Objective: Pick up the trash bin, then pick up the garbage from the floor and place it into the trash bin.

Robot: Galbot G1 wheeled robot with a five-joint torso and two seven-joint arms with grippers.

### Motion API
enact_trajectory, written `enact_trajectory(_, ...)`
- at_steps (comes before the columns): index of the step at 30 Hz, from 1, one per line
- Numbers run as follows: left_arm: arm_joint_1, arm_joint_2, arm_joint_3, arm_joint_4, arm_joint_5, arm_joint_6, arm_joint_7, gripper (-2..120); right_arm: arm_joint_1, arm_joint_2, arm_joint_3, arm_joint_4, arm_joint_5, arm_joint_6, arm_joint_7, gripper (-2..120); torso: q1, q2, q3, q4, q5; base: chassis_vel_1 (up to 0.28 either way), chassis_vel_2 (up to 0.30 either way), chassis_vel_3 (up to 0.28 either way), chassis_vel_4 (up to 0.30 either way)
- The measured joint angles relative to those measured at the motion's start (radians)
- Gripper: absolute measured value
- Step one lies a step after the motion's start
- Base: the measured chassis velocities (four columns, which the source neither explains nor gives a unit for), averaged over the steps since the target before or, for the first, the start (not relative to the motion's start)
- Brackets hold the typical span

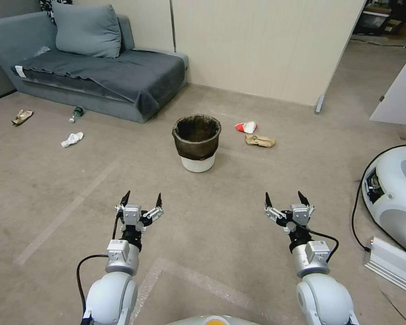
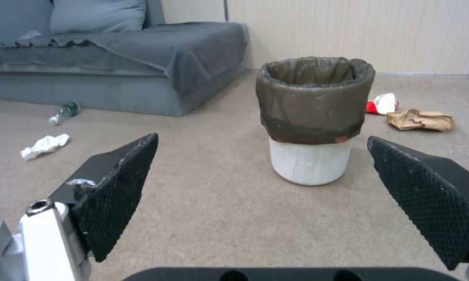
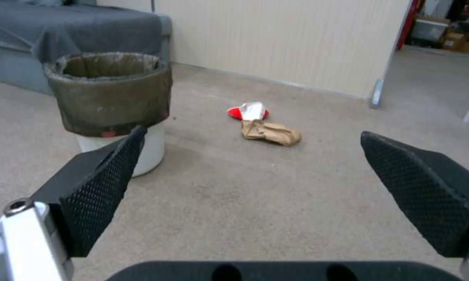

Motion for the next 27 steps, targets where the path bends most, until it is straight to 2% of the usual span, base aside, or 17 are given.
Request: enact_trajectory(27,0.000,0.000,0.000,0.000,0.000,0.000,0.000,100,0.000,0.000,0.000,0.000,0.000,0.000,0.000,100,0.000,0.000,0.000,0.0000,0.0000,0.000,0.000,0.000,0.000)
